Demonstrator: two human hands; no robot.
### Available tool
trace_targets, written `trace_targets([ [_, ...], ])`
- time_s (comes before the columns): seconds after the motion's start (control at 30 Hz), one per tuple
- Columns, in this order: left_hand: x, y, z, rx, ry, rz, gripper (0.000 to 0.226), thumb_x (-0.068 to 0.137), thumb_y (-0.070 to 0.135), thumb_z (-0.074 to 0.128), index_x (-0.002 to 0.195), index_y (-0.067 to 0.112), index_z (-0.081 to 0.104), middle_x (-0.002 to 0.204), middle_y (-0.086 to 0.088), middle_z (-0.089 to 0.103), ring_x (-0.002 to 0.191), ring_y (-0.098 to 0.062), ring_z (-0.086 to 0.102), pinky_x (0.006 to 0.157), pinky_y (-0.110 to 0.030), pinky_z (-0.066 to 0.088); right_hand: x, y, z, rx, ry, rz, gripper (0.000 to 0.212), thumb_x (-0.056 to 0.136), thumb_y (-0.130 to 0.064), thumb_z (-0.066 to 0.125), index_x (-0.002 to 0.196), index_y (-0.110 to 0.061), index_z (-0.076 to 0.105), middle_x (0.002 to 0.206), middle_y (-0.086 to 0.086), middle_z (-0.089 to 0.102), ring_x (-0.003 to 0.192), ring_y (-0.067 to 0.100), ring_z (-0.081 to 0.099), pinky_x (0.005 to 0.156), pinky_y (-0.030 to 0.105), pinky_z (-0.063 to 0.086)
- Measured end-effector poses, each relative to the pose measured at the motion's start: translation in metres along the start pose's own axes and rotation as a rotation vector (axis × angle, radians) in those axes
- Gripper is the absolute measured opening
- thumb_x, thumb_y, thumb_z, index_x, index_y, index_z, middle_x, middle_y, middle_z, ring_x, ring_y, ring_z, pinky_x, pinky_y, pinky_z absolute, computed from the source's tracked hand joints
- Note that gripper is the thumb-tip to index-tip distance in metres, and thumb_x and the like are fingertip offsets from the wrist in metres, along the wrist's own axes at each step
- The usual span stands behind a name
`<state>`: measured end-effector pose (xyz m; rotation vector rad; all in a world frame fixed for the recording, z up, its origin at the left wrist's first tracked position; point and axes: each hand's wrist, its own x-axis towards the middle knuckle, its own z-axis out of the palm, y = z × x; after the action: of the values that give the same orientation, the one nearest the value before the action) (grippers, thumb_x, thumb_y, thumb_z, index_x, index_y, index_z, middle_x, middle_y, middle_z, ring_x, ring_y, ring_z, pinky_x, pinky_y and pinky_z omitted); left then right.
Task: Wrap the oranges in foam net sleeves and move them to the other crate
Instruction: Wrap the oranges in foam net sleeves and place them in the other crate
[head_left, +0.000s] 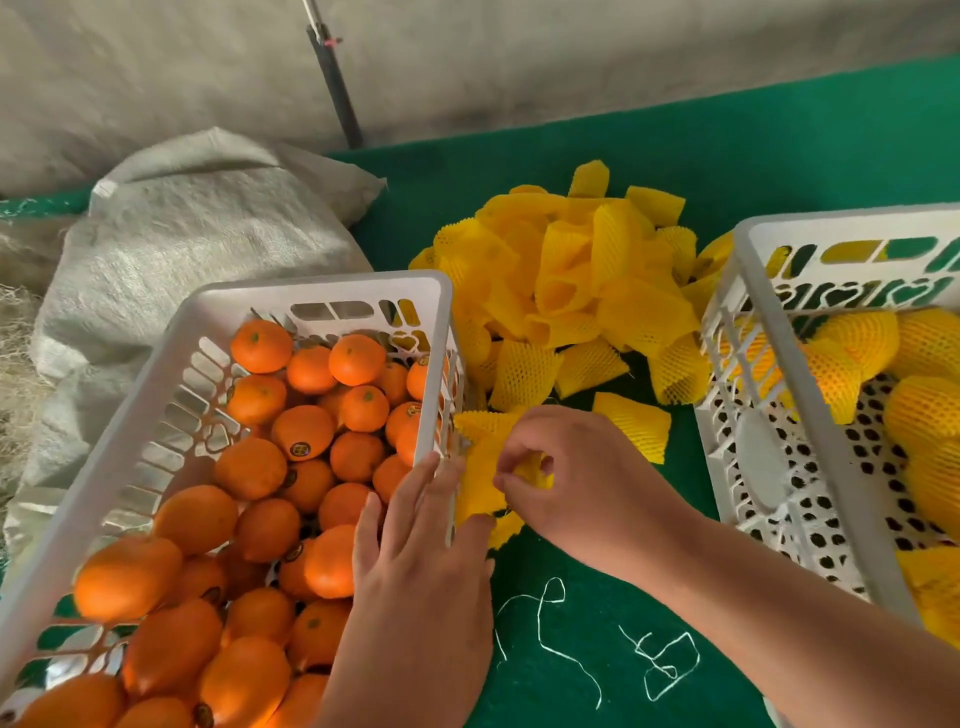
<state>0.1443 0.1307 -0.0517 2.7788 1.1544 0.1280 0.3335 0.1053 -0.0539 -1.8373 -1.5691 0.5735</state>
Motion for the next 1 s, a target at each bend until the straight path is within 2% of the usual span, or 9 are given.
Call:
trace_targets([
  [0.1,0.001,-0.002,0.006,0.057,0.006,-0.031,0.051,0.068,0.034,0.085,0.116,0.02,0.074,0.142,-0.007,0.06,0.145,-0.029,0.043,0.104,-0.071,0.042,-0.004,0.001,-0.001,0.014,-0.057,-0.029,0.017,0.093,-0.019,0.071,0.1,-0.035,0.07,0.106,-0.023,0.055,0.098,-0.001,0.056,0.077,0.018,0.048],
  [0.17,0.002,-0.002,0.004,0.044,0.015,-0.056,0.052,0.069,0.039,0.077,0.118,0.021,0.073,0.138,-0.001,0.063,0.145,-0.024,0.041,0.11,-0.068,0.038,-0.007,0.002,-0.002,-0.014,-0.085,-0.027,0.025,0.093,-0.013,0.069,0.1,-0.037,0.068,0.111,-0.026,0.045,0.1,-0.002,0.053,0.073,0.021,0.047],
  [0.27,0.004,-0.004,0.005,-0.008,0.05,-0.065,0.051,0.068,0.042,0.071,0.115,0.023,0.075,0.133,0.005,0.066,0.143,-0.02,0.043,0.111,-0.061,0.036,-0.006,0.005,-0.001,-0.08,-0.063,-0.012,0.033,0.089,-0.006,0.068,0.1,-0.037,0.07,0.121,-0.02,0.035,0.103,-0.001,0.051,0.069,0.022,0.048],
  [0.47,0.005,-0.005,0.003,-0.082,0.043,-0.056,0.058,0.068,0.049,0.073,0.118,0.02,0.076,0.132,0.006,0.066,0.14,-0.023,0.049,0.098,-0.059,0.053,-0.003,0.015,-0.001,-0.174,-0.184,0.012,0.042,0.093,-0.002,0.06,0.114,-0.035,0.075,0.134,-0.019,0.035,0.102,-0.004,0.044,0.07,0.006,0.038],
  [0.57,0.005,-0.007,0.002,-0.07,0.031,-0.019,0.055,0.07,0.053,0.073,0.116,0.023,0.077,0.13,0.006,0.068,0.14,-0.026,0.05,0.096,-0.057,0.054,-0.003,0.016,0.002,-0.181,-0.221,0.013,0.047,0.093,-0.003,0.058,0.126,-0.034,0.071,0.136,-0.02,0.041,0.106,-0.007,0.04,0.074,0.001,0.034],
  [0.63,0.005,-0.008,0.003,-0.071,0.038,0.012,0.047,0.071,0.051,0.073,0.11,0.027,0.079,0.13,0.005,0.068,0.141,-0.027,0.049,0.095,-0.057,0.054,-0.003,0.017,0.001,-0.152,-0.207,0.026,0.05,0.09,-0.002,0.06,0.129,-0.032,0.068,0.132,-0.022,0.043,0.103,-0.009,0.044,0.076,0.001,0.036],
  [0.77,0.004,-0.011,0.006,-0.071,0.056,0.027,0.033,0.078,0.054,0.064,0.099,0.034,0.079,0.13,0.006,0.068,0.144,-0.026,0.044,0.092,-0.056,0.054,-0.003,0.017,-0.003,-0.108,-0.193,0.048,0.05,0.086,0.0,0.064,0.127,-0.03,0.065,0.124,-0.024,0.041,0.1,-0.01,0.049,0.071,0.009,0.043],
  [0.87,0.007,-0.011,0.007,-0.078,0.089,0.037,0.035,0.078,0.055,0.057,0.095,0.033,0.078,0.118,0.01,0.071,0.143,-0.023,0.041,0.089,-0.055,0.057,-0.003,0.018,-0.005,-0.127,-0.201,0.057,0.051,0.085,-0.003,0.065,0.127,-0.031,0.062,0.124,-0.022,0.039,0.096,-0.005,0.051,0.066,0.014,0.044],
  [1.0,0.01,-0.013,0.008,-0.082,0.131,0.059,0.034,0.077,0.053,0.057,0.089,0.031,0.078,0.102,0.014,0.072,0.139,-0.022,0.043,0.089,-0.052,0.056,-0.003,0.021,-0.007,-0.15,-0.222,0.089,0.057,0.085,-0.005,0.063,0.132,-0.035,0.058,0.123,-0.022,0.032,0.091,-0.009,0.05,0.066,0.013,0.042],
])
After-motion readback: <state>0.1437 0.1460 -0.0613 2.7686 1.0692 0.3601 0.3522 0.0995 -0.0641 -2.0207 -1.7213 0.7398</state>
